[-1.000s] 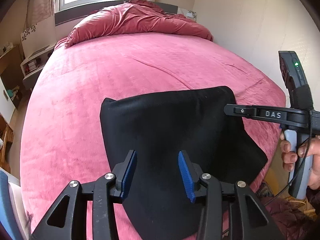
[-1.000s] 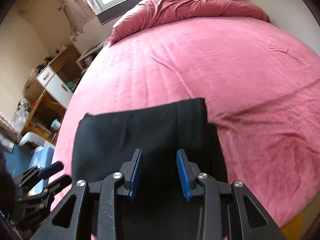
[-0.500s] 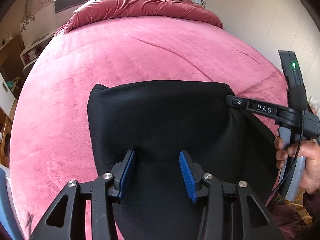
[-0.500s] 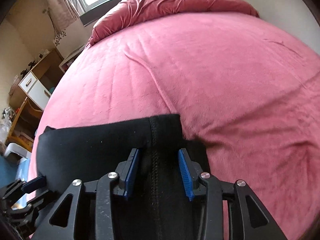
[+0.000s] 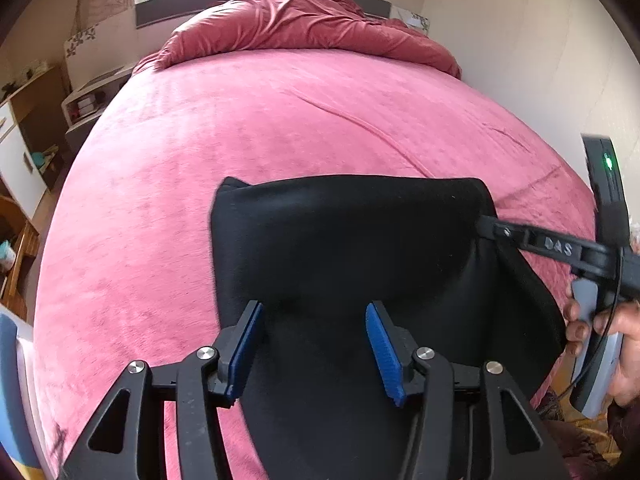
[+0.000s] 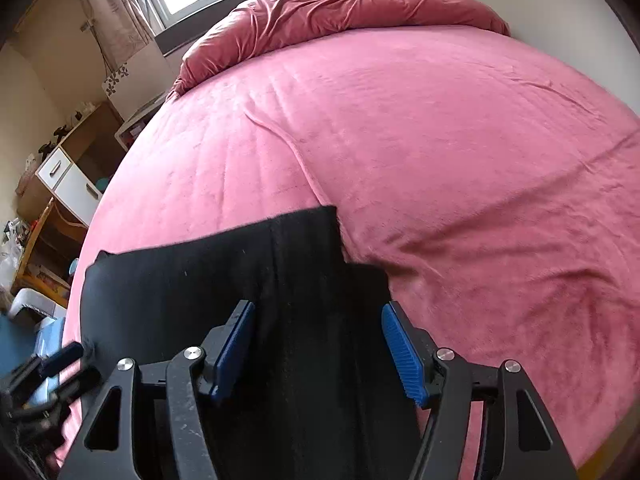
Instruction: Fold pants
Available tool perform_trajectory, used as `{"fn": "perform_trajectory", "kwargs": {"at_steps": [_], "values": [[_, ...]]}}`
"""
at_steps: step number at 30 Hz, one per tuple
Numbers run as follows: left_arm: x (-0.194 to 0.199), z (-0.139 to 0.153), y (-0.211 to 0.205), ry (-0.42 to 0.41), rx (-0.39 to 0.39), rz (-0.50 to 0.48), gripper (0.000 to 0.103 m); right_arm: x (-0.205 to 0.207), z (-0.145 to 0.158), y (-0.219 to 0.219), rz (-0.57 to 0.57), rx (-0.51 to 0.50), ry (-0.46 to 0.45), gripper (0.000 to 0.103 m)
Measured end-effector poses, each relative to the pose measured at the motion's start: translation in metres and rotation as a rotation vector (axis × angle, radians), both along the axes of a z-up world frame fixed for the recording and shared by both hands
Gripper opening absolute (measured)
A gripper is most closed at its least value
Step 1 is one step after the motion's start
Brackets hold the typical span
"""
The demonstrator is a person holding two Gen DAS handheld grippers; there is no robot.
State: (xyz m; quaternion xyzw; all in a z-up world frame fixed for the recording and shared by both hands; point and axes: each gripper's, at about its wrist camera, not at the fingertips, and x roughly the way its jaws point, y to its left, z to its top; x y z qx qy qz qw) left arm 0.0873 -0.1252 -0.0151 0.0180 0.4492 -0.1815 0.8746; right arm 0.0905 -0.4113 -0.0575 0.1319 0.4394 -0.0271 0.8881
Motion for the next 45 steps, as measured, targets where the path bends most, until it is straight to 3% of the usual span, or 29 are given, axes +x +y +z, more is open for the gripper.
{"fn": "perform_trajectory", "kwargs": {"at_steps": [4,7,9,15,18,20,21,27,30,37,43,45], "values": [[0.004,-0.004,0.031,0.041,-0.085,0.061,0.072,-0.006,-0.007,-0.013,0.018,0.089,0.053,0.080],[0.014,-0.022,0.058,0.118,-0.163,0.085,0.073,-0.006,-0.014,-0.021,0.069,0.115,0.081,0.090],[0.019,-0.033,0.069,0.177,-0.235,0.051,0.074,-0.004,-0.022,-0.029,0.112,0.184,0.106,0.093],[0.030,-0.047,0.068,0.238,-0.348,-0.037,0.074,-0.004,-0.055,-0.043,0.230,0.343,0.180,0.097],[0.036,-0.062,0.062,0.302,-0.408,-0.050,0.074,-0.002,-0.058,-0.044,0.261,0.376,0.169,0.095],[0.036,-0.069,0.060,0.339,-0.439,-0.049,0.070,-0.002,-0.058,-0.038,0.302,0.369,0.166,0.078],[0.034,-0.072,0.057,0.343,-0.461,-0.062,0.067,-0.001,-0.057,-0.035,0.309,0.357,0.167,0.075],[0.027,-0.053,0.056,0.277,-0.490,-0.093,0.046,-0.004,-0.044,-0.027,0.328,0.315,0.157,0.057],[0.020,-0.038,0.063,0.240,-0.487,-0.119,0.044,-0.006,-0.031,-0.017,0.338,0.271,0.144,0.054],[0.016,-0.007,0.056,0.163,-0.459,-0.185,0.043,-0.009,-0.008,-0.017,0.345,0.238,0.127,0.054],[0.008,-0.002,0.062,0.136,-0.448,-0.188,0.040,-0.005,-0.011,-0.020,0.328,0.248,0.139,0.055],[0.006,-0.010,0.067,0.143,-0.440,-0.177,0.039,-0.001,-0.018,-0.018,0.328,0.243,0.172,0.064]]}}
